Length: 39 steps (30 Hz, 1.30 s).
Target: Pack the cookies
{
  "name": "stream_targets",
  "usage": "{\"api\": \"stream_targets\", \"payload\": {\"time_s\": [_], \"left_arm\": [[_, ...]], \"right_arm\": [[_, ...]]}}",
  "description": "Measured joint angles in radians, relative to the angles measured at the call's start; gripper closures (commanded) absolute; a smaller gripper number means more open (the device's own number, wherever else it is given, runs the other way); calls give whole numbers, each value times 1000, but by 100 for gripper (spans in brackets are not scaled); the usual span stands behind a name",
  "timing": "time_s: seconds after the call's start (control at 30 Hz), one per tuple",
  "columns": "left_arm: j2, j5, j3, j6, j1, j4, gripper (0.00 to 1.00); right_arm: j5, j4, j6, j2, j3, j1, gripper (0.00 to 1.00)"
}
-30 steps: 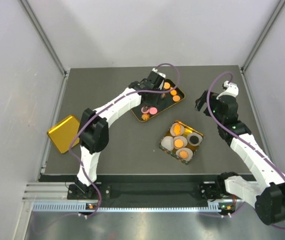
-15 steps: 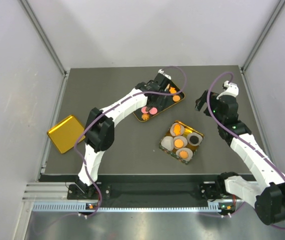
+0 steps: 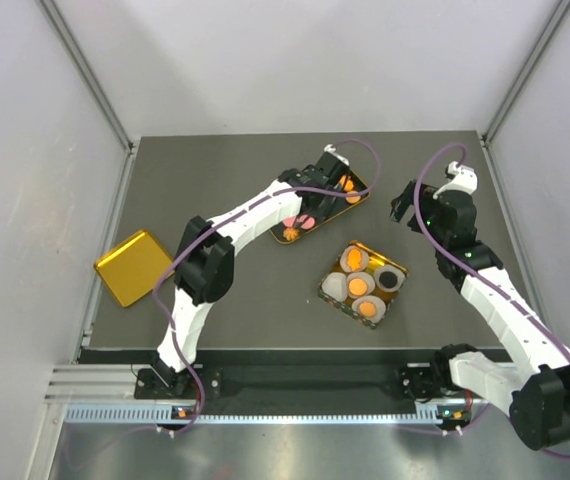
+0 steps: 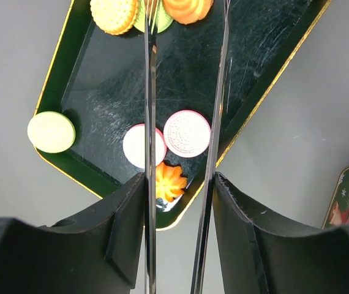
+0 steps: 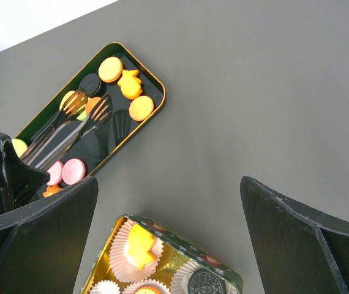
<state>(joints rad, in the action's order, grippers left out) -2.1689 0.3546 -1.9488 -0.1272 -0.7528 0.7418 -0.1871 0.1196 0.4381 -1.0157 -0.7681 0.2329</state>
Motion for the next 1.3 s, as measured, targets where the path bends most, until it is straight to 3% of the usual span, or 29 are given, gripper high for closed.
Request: {"api": "stream_targets", "payload": {"time_s": [0.47, 1.0, 1.3], "left_arm": [[0, 8, -4, 4, -7, 22, 61], [10, 1, -26, -1, -13, 49, 61], [108, -2, 29, -20, -14, 61, 61]], "right_arm": [[2, 0, 0, 0, 0, 0, 0], [2, 0, 0, 0, 0, 0, 0], [3, 0, 0, 0, 0, 0, 0]]}}
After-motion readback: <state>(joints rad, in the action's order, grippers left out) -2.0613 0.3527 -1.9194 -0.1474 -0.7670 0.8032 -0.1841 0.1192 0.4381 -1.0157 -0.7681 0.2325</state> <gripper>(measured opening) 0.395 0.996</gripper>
